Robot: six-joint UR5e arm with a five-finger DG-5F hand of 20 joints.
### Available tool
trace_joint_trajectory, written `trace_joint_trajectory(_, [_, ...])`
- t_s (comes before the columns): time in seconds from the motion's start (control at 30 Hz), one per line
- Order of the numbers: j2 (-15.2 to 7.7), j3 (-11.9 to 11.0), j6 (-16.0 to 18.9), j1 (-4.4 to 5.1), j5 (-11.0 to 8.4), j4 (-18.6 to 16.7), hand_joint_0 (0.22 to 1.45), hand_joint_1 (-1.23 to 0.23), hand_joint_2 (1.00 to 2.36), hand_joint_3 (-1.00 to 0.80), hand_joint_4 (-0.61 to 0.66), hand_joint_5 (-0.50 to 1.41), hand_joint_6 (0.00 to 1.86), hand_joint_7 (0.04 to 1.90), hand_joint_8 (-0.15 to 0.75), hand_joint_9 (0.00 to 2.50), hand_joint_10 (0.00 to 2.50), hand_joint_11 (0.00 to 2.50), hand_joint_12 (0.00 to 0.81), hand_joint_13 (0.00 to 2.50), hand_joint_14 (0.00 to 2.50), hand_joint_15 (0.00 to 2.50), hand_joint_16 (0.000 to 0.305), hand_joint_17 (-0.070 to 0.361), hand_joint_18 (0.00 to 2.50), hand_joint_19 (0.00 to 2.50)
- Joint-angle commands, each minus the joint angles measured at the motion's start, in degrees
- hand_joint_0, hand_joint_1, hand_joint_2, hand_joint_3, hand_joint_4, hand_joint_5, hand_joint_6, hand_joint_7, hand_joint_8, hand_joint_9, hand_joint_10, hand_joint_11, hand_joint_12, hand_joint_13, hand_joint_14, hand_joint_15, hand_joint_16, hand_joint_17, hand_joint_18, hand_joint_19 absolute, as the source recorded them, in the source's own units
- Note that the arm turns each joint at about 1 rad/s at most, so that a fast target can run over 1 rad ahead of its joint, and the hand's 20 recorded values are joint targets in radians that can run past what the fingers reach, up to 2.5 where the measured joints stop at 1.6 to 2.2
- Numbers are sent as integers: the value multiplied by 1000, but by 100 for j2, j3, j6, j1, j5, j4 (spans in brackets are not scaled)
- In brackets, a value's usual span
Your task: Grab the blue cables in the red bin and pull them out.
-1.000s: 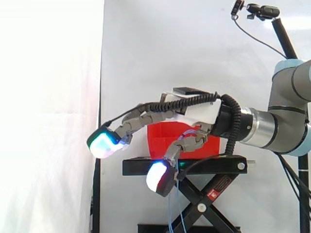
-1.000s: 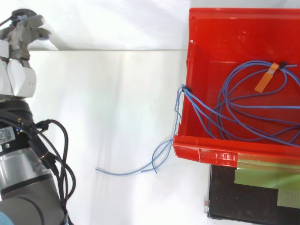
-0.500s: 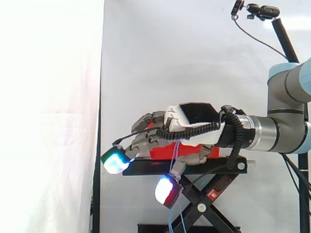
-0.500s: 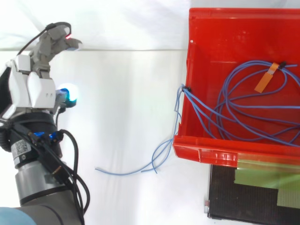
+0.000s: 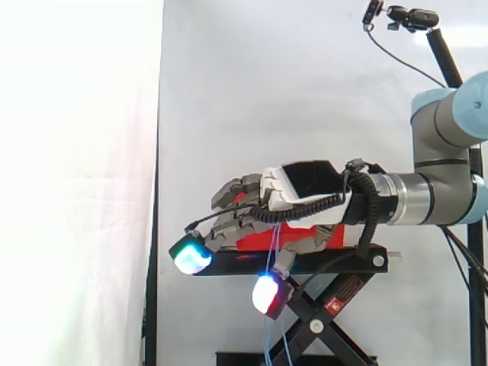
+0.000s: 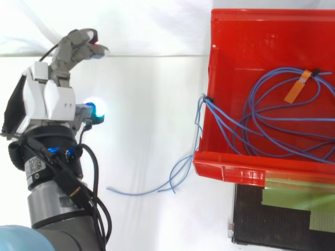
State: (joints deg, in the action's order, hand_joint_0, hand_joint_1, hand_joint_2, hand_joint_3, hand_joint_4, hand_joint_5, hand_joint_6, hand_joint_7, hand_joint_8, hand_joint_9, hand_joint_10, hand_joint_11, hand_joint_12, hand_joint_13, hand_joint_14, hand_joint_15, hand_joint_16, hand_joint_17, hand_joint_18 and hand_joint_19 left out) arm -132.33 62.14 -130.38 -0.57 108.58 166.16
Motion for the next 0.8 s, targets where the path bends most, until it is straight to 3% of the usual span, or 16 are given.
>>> trace_joint_trajectory(0.0, [6,-325,-185,-92,84,637,761,-862,1000,-1000,241,535,10,329,303,748,17,670,375,543,21,620,48,108,427,722])
trace_joint_trajectory(0.47, [6,-712,-774,-206,286,1288,767,-861,1000,-1000,242,550,10,337,304,761,17,680,373,550,21,619,48,107,439,723])
trace_joint_trajectory(0.77, [6,-756,-915,-321,286,1525,769,-860,1000,-1000,245,556,10,339,305,765,19,676,373,553,19,625,47,107,439,731])
